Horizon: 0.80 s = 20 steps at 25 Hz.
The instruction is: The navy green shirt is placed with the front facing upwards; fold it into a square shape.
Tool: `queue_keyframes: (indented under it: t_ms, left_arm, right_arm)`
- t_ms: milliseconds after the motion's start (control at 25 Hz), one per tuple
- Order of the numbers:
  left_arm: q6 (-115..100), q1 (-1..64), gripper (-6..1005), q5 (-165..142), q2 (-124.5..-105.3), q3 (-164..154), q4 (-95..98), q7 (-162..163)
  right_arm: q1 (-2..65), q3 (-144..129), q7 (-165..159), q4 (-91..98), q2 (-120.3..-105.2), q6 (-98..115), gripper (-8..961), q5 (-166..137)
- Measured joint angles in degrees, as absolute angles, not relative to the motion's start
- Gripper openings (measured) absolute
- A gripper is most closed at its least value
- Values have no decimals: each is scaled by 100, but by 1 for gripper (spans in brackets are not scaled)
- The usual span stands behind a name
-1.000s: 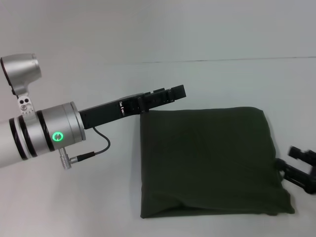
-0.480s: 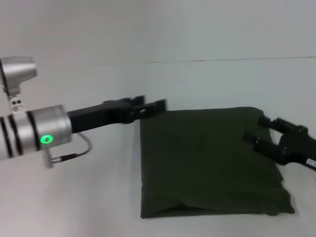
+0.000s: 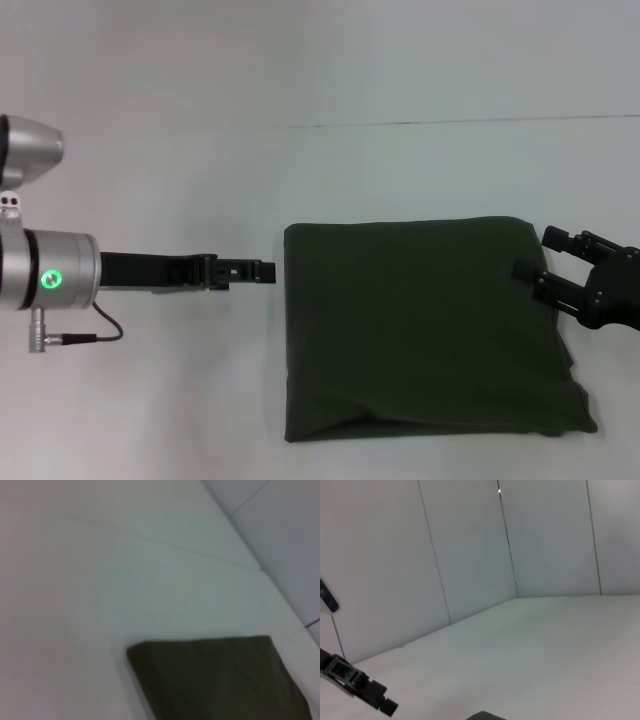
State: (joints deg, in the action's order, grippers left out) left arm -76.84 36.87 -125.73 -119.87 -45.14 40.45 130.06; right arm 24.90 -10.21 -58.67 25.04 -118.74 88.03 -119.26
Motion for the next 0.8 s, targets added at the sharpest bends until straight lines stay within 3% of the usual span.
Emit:
queue_keyframes:
  t_ms: [520,800]
  left_arm:
    - [-7544,4058,948,-12905,-11939,-4653,3357,14183]
    - [-7294,4256,948,-12881,-12003,-4623,2967,14216]
  right_arm:
    - [2639,-1028,-5871,2513,-11873,8772,712,-11927]
    - [2710,-1028,-5935,2578,-11867,8758,710,-11955]
